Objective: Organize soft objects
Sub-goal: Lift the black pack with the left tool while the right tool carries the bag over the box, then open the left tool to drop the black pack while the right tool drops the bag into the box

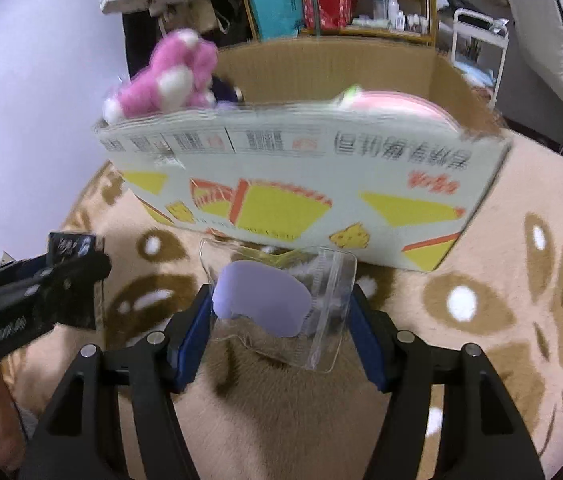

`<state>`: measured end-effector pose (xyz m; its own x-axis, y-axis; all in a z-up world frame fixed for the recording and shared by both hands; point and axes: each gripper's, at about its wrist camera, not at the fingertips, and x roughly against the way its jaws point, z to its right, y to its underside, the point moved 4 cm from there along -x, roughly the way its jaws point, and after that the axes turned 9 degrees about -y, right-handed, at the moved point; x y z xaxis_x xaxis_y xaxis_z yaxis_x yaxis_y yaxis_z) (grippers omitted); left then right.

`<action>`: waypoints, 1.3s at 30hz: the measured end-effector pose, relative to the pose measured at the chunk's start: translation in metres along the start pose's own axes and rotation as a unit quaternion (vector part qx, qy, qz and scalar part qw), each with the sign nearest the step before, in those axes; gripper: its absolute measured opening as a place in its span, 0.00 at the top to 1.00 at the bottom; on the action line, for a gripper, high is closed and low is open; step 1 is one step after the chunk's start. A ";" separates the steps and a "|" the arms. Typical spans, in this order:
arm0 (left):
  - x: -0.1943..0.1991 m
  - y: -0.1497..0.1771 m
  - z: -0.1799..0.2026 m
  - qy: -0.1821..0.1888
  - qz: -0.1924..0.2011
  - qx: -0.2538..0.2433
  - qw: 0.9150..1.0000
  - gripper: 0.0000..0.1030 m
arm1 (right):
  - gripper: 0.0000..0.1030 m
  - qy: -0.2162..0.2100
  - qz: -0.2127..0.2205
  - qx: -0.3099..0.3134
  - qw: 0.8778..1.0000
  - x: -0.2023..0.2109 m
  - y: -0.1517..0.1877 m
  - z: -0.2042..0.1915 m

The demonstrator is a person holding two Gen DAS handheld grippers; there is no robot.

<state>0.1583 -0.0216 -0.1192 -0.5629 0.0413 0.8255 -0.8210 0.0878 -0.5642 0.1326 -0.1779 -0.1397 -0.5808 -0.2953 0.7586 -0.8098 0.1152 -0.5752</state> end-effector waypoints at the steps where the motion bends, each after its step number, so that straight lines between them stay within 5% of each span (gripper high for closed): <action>1: 0.010 -0.001 0.001 -0.002 0.015 0.001 1.000 0.58 | 0.34 -0.002 0.008 0.001 1.000 0.008 -0.001 0.000; 13: 0.061 -0.042 0.025 0.015 0.177 -0.017 0.984 0.58 | 0.33 0.007 0.122 0.033 0.992 0.089 -0.039 -0.002; 23: 0.082 -0.086 0.070 0.008 0.241 -0.078 0.967 0.57 | 0.33 -0.014 0.156 0.048 0.987 0.103 -0.078 0.005; 30: 0.077 -0.115 0.090 0.004 0.260 -0.104 0.960 0.57 | 0.33 -0.011 0.185 0.058 0.981 0.110 -0.111 0.017; 39: 0.039 -0.111 0.099 0.006 0.229 -0.116 0.966 0.56 | 0.31 -0.031 0.168 0.031 0.985 0.078 -0.119 0.047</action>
<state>0.2184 -0.1278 -0.0257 -0.8600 0.1409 0.4905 -0.4411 0.2779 -0.8533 0.1873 -0.2589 -0.0260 -0.8080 -0.3069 0.5029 -0.5645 0.1590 -0.8099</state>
